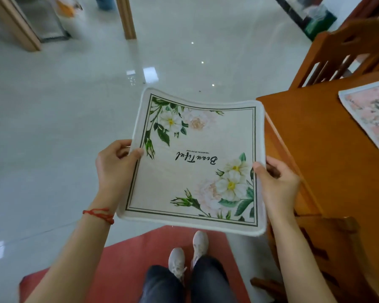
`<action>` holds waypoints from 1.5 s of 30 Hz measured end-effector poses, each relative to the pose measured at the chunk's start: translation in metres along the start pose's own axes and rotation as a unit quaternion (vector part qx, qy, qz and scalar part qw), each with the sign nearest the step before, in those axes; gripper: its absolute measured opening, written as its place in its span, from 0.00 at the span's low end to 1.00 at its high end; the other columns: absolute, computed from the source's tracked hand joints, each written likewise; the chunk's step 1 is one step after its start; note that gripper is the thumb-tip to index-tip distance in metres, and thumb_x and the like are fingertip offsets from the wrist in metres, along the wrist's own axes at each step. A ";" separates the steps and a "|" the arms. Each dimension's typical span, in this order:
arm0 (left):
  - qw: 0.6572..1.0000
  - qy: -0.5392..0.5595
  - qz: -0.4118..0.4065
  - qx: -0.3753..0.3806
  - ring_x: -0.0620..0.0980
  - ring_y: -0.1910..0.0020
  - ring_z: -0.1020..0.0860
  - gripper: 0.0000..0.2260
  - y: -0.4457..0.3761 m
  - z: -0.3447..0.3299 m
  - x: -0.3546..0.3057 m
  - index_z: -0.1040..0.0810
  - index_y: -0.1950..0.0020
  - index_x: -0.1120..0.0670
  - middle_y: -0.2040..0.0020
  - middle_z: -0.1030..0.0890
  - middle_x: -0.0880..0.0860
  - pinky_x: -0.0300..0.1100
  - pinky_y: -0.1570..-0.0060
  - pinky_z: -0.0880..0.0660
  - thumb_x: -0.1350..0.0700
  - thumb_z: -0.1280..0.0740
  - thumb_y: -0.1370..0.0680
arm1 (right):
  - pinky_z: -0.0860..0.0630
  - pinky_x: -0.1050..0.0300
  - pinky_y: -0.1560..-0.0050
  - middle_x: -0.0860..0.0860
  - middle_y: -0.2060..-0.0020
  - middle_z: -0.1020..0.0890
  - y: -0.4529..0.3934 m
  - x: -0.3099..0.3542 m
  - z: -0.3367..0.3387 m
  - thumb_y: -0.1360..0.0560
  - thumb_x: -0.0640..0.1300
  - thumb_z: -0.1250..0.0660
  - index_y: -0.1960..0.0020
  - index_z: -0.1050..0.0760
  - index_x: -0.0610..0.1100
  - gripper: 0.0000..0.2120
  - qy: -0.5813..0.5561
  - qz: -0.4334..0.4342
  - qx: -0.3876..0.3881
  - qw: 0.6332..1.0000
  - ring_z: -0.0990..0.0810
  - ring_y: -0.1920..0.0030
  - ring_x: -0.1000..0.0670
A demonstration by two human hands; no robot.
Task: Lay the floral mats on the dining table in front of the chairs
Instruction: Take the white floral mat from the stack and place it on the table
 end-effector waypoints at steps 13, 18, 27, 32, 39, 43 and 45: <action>0.987 0.026 0.080 -0.135 0.35 0.69 0.22 0.07 -0.099 0.053 0.025 0.21 0.52 0.51 0.62 0.18 0.44 0.31 0.65 0.25 0.58 0.29 0.29 | 0.28 0.75 0.64 0.56 0.63 0.20 -0.081 0.058 -0.168 0.29 0.36 0.31 0.48 0.21 0.43 0.10 -0.019 0.049 0.121 0.991 0.22 0.66 0.65; 0.983 0.048 0.094 -0.153 0.38 0.67 0.21 0.08 -0.153 0.045 0.011 0.21 0.51 0.52 0.61 0.18 0.45 0.31 0.65 0.26 0.59 0.29 0.29 | 0.28 0.74 0.62 0.56 0.63 0.20 -0.127 0.080 -0.217 0.29 0.38 0.31 0.48 0.20 0.41 0.10 -0.006 0.055 0.133 0.990 0.23 0.66 0.65; 0.981 0.060 0.097 -0.155 0.35 0.70 0.22 0.07 -0.242 0.038 -0.010 0.21 0.52 0.51 0.62 0.18 0.46 0.27 0.71 0.27 0.60 0.29 0.29 | 0.27 0.74 0.62 0.55 0.62 0.19 -0.183 0.111 -0.282 0.29 0.39 0.31 0.48 0.20 0.43 0.09 0.006 0.041 0.139 0.989 0.22 0.64 0.60; 0.986 0.054 0.099 -0.119 0.39 0.68 0.21 0.07 -0.323 0.027 -0.029 0.21 0.52 0.51 0.61 0.18 0.46 0.31 0.65 0.25 0.59 0.30 0.29 | 0.27 0.73 0.60 0.55 0.62 0.19 -0.219 0.129 -0.324 0.29 0.37 0.31 0.49 0.21 0.44 0.09 -0.008 0.022 0.107 0.994 0.23 0.64 0.63; 0.994 0.038 0.060 -0.079 0.34 0.71 0.23 0.06 -0.428 0.012 -0.068 0.21 0.53 0.53 0.62 0.18 0.47 0.25 0.70 0.28 0.62 0.30 0.28 | 0.25 0.70 0.58 0.49 0.58 0.18 -0.271 0.155 -0.377 0.28 0.39 0.31 0.46 0.21 0.41 0.11 -0.006 0.003 0.063 0.998 0.20 0.59 0.54; 0.997 0.036 0.050 -0.056 0.35 0.71 0.22 0.07 -0.474 -0.010 -0.085 0.21 0.54 0.53 0.61 0.18 0.48 0.27 0.68 0.26 0.62 0.30 0.29 | 0.24 0.70 0.59 0.51 0.58 0.18 -0.300 0.164 -0.392 0.28 0.39 0.31 0.47 0.21 0.43 0.10 -0.010 -0.009 0.047 0.999 0.20 0.59 0.56; 0.998 0.029 0.045 -0.043 0.35 0.71 0.22 0.07 -0.496 -0.028 -0.094 0.21 0.54 0.52 0.61 0.18 0.48 0.29 0.67 0.25 0.62 0.30 0.29 | 0.24 0.71 0.60 0.53 0.60 0.18 -0.322 0.167 -0.394 0.28 0.39 0.31 0.48 0.21 0.45 0.09 -0.014 -0.020 0.030 0.999 0.21 0.60 0.58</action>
Point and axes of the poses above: each hand's wrist, its own y-axis away from the middle knuckle, its own z-axis out of the back of the hand, x = y × z, the point moved 7 cm from there along -y, towards the middle knuckle
